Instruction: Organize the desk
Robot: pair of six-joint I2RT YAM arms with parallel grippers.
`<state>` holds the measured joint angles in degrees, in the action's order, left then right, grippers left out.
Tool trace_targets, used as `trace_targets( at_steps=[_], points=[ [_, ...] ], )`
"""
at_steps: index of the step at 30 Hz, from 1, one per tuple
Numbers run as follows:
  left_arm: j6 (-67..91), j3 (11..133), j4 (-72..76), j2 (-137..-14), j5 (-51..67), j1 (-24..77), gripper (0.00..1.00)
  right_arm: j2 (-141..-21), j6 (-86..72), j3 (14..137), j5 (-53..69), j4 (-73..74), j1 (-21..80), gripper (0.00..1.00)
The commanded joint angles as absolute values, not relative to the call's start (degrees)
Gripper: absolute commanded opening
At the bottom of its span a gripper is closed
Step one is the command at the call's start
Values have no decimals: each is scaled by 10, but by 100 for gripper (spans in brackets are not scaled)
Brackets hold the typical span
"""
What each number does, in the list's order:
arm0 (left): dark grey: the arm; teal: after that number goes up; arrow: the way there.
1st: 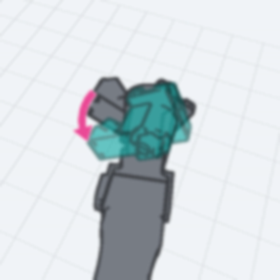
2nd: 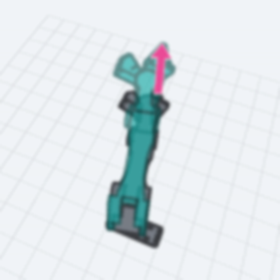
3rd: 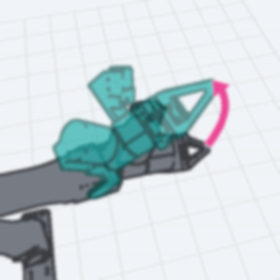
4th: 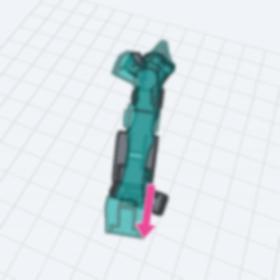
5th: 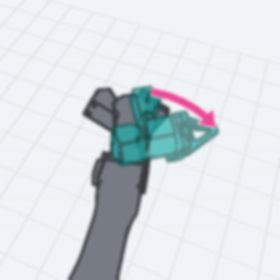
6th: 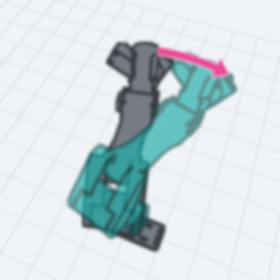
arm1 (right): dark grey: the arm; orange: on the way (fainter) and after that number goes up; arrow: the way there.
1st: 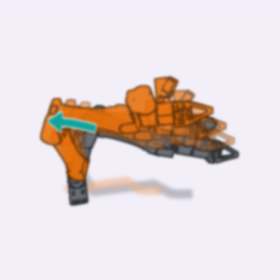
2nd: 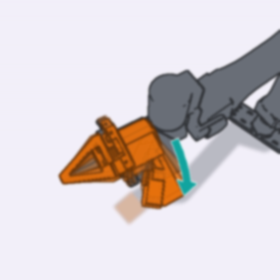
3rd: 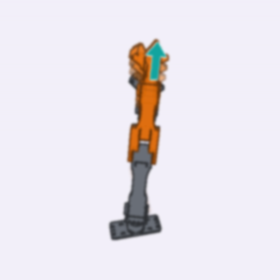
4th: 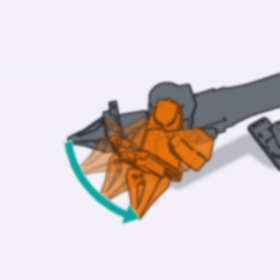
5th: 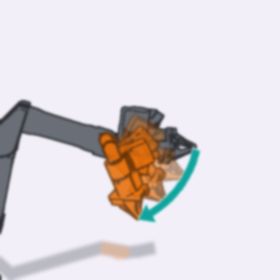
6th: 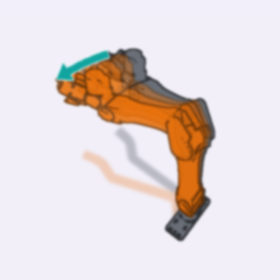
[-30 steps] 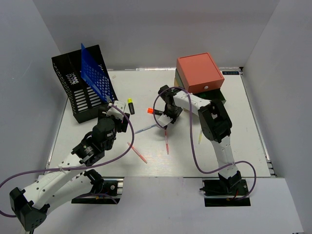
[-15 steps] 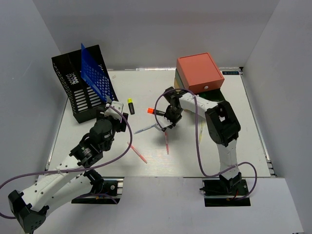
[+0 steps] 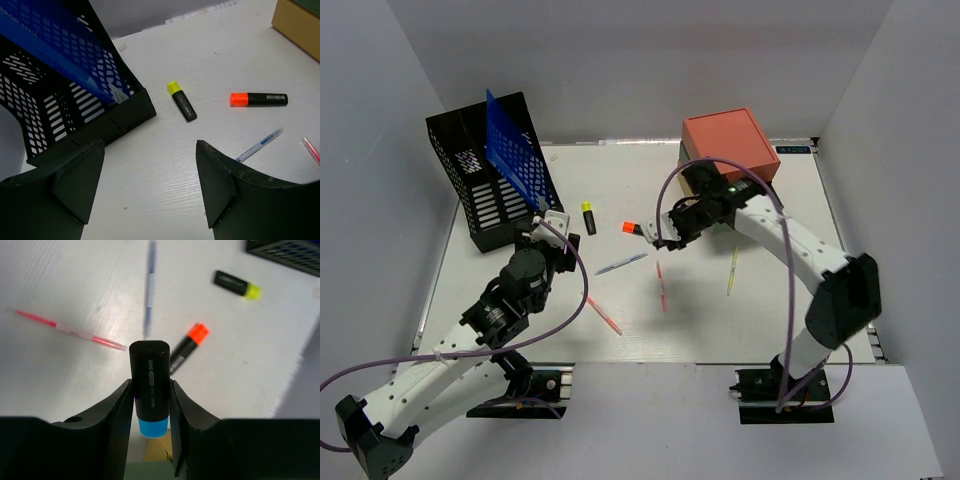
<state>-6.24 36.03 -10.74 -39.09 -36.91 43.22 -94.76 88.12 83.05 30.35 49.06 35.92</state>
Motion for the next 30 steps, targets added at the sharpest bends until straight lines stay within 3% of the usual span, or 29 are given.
trace_targets(
  at_steps=[1, 4, 10, 20, 26, 27, 28, 30],
  points=[
    [-66, 357, -94, -384, -365, 432, 83, -875, 751, 819, 328, 425, 350, 0],
    [-66, 357, -92, -388, -358, 432, 83, -794, 686, 771, 267, 350, 338, 0],
    [-66, 357, -94, -391, -352, 432, 83, -740, 658, 691, 159, 272, 273, 0],
    [-66, 352, -92, -394, -349, 432, 83, -796, 696, 689, 139, 198, 189, 5],
    [-65, 353, -93, -398, -341, 432, 83, -837, 683, 713, 139, 203, 165, 42],
    [-66, 353, -92, -397, -339, 432, 83, -843, 682, 713, 137, 205, 163, 58],
    [-65, 352, -92, -396, -339, 432, 83, -844, 679, 712, 135, 201, 159, 65],
    [-65, 353, -92, -397, -337, 432, 83, -846, 669, 710, 134, 196, 151, 67]
  ],
)
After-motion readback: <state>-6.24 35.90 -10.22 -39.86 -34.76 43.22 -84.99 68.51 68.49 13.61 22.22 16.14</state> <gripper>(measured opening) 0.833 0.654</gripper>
